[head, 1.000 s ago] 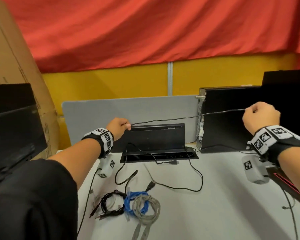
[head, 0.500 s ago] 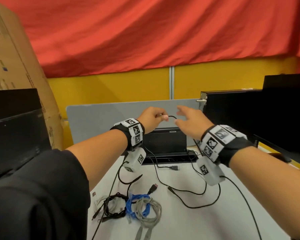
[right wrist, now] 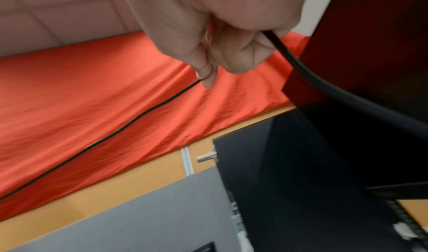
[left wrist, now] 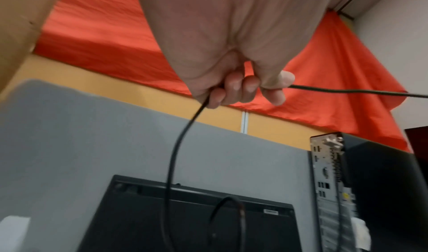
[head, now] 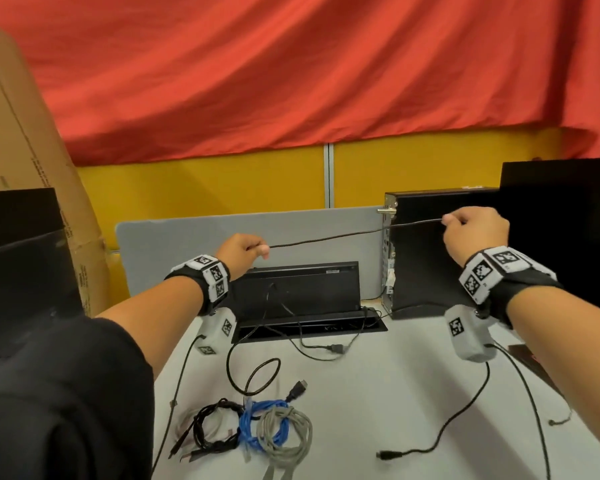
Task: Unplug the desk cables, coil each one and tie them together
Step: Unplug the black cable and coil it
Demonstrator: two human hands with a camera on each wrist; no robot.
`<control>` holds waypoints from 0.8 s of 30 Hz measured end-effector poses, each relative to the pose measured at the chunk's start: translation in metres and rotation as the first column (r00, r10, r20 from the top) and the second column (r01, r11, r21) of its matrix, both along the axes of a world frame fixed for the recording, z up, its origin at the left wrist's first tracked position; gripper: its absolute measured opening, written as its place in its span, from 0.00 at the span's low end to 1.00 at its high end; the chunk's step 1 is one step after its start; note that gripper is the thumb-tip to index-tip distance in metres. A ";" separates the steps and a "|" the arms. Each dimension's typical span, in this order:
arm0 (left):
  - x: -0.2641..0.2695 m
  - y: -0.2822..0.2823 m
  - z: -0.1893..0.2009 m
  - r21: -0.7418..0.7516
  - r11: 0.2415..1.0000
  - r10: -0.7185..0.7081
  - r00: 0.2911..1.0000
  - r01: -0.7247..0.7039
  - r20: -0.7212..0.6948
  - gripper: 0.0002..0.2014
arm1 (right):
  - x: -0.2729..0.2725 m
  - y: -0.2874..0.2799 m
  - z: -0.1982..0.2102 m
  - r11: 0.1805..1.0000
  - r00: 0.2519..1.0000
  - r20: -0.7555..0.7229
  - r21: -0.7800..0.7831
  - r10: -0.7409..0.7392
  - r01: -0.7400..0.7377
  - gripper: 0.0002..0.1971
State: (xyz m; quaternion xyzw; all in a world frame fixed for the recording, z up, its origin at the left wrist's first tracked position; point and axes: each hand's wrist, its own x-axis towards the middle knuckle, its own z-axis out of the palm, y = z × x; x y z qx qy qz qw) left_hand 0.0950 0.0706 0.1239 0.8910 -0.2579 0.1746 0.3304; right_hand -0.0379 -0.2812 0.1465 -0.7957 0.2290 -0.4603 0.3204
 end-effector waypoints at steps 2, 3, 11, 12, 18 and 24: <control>0.007 0.007 -0.004 -0.044 0.999 0.030 0.999 -0.031 -0.013 0.12 | -0.004 -0.016 -0.006 0.994 0.995 0.027 0.063 -0.093 0.091 0.11; 0.009 0.009 -0.006 -0.072 0.996 0.049 0.999 -0.050 -0.013 0.12 | -0.006 -0.021 -0.010 0.988 0.991 0.033 0.092 -0.127 0.123 0.11; -0.003 -0.027 0.015 -0.141 0.990 -0.011 0.998 0.020 0.061 0.10 | -0.007 0.009 -0.021 0.983 0.862 -0.502 -0.182 -0.064 -0.033 0.13; -0.008 -0.037 0.018 -0.113 0.992 -0.040 0.996 0.049 0.081 0.10 | -0.005 0.022 -0.019 0.967 0.900 -0.434 -0.238 -0.026 -0.086 0.16; -0.039 -0.090 0.025 0.045 0.968 -0.252 0.960 0.248 0.119 0.10 | 0.009 0.107 -0.002 0.763 0.760 -0.335 -0.154 0.558 -0.628 0.26; -0.036 -0.070 0.020 0.049 0.974 -0.222 0.975 0.221 0.029 0.12 | 0.014 0.082 -0.004 0.869 0.894 -0.203 -0.228 0.399 -0.439 0.10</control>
